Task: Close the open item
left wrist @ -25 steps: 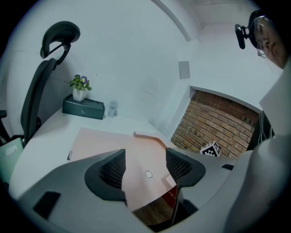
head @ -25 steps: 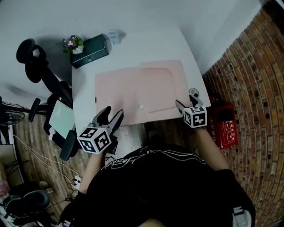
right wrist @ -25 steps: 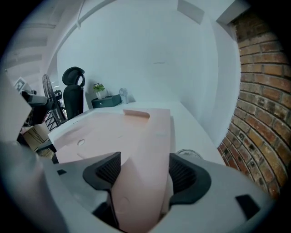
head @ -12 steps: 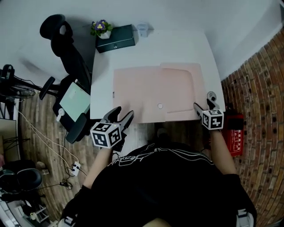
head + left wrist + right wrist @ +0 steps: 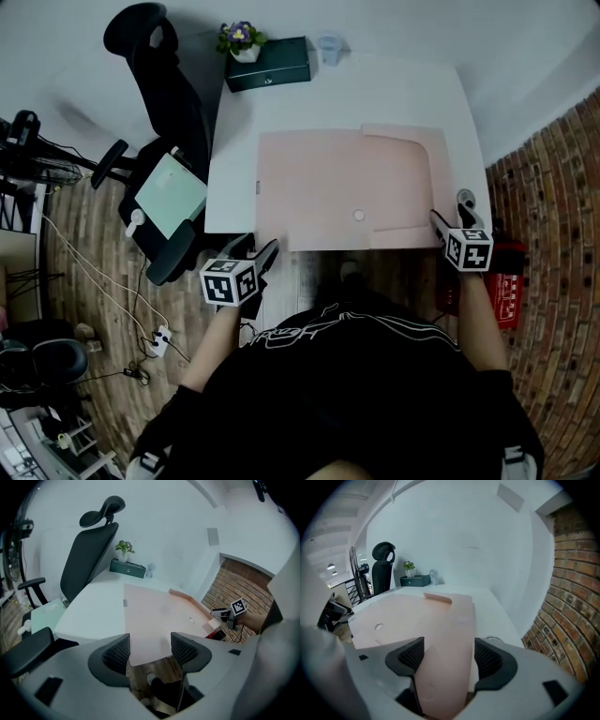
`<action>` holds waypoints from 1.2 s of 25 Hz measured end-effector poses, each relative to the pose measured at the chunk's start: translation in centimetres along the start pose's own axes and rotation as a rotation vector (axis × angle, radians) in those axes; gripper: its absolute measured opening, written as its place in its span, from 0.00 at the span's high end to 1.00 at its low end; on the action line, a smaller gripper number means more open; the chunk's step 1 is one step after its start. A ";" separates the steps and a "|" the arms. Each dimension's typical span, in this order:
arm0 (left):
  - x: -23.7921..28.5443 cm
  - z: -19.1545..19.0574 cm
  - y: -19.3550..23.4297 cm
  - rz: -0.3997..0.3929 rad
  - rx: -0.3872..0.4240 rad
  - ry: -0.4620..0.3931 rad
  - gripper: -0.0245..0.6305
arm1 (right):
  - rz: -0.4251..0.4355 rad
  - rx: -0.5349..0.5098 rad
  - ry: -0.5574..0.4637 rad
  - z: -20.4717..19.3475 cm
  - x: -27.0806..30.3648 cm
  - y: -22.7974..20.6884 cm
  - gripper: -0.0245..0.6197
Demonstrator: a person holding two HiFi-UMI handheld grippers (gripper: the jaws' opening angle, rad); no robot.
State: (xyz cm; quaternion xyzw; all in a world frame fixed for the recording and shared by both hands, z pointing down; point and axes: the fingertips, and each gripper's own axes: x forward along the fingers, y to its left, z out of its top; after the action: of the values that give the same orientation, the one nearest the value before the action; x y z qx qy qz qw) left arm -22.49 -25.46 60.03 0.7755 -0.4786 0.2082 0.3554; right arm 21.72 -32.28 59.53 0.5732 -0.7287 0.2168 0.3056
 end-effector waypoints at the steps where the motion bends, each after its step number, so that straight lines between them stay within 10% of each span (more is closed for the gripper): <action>1: 0.1 -0.4 0.3 0.001 -0.005 0.005 0.54 | -0.015 -0.008 -0.009 0.1 -0.3 0.1 0.45; 14: 1.6 -3.3 2.4 -0.041 -0.109 0.044 0.54 | -0.032 0.157 -0.070 -0.5 -3.1 0.1 0.52; 30: 0.1 -1.6 2.1 -0.094 -0.142 0.055 0.73 | -0.016 0.234 -0.079 -3.2 -5.4 1.6 0.93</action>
State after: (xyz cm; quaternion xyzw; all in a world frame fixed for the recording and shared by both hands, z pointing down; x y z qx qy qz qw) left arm -24.26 -24.89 61.89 0.7641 -0.4452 0.1778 0.4317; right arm 21.66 -25.92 58.15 0.6188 -0.7054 0.2751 0.2094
